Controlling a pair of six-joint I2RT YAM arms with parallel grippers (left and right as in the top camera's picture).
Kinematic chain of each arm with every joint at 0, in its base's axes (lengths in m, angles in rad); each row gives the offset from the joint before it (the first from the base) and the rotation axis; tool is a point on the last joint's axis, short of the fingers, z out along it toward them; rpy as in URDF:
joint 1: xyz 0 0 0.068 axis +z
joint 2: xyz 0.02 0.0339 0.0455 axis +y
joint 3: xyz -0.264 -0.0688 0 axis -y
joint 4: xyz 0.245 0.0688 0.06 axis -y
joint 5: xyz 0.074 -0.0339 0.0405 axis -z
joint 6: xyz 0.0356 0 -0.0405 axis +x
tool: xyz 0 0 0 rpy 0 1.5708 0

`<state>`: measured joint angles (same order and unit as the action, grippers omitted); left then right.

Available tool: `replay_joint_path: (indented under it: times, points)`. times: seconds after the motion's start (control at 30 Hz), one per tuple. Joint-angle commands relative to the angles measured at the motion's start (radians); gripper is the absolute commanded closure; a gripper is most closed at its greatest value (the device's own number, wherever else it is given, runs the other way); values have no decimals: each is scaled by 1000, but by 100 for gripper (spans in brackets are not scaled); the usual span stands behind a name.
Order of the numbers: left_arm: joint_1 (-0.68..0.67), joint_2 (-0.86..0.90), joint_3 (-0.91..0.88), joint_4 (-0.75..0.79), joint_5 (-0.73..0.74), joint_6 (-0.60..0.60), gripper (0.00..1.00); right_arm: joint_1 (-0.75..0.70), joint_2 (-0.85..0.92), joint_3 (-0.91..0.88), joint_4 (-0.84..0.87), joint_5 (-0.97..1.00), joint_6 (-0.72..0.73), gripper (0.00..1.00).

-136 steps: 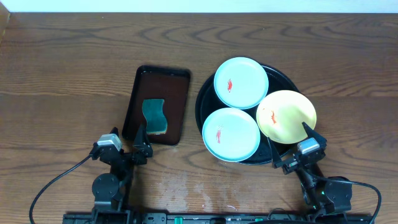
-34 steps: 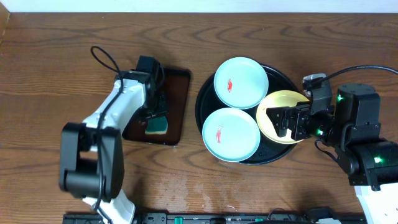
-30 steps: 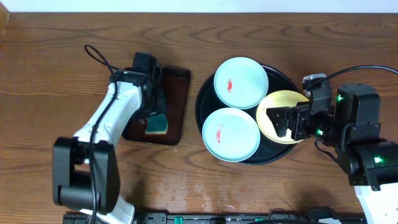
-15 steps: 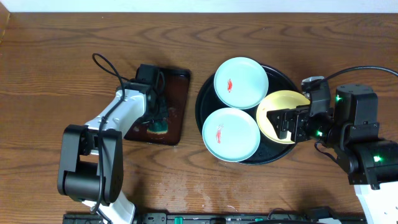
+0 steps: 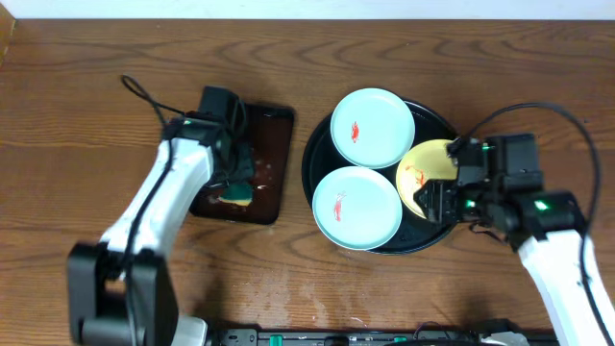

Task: Clean dirty plates on tray and stack at the side
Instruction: 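Lift the sponge and move it over the held pale green plate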

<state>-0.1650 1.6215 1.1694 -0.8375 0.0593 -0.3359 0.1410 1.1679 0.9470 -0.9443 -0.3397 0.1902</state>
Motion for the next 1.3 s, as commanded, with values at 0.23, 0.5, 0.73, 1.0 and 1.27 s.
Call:
replay_joint_path:
  times: [0.23, 0.5, 0.73, 1.0, 1.27]
  points:
    - [-95, -183, 28, -33, 48, 26, 93, 113, 276, -137, 178, 15, 72, 56]
    - [-97, -225, 28, -56, 52, 25, 93, 157, 472, -138, 356, 82, 229, 70]
    - [-97, -245, 28, -46, 118, 25, 92, 154, 498, -138, 475, 207, 253, 99]
    - [-174, -242, 28, 24, 184, 24, 93, 154, 497, -137, 491, 366, 296, 99]
    - [-240, -222, 28, 73, 180, 20, 93, 154, 489, -114, 510, 464, 314, 99]
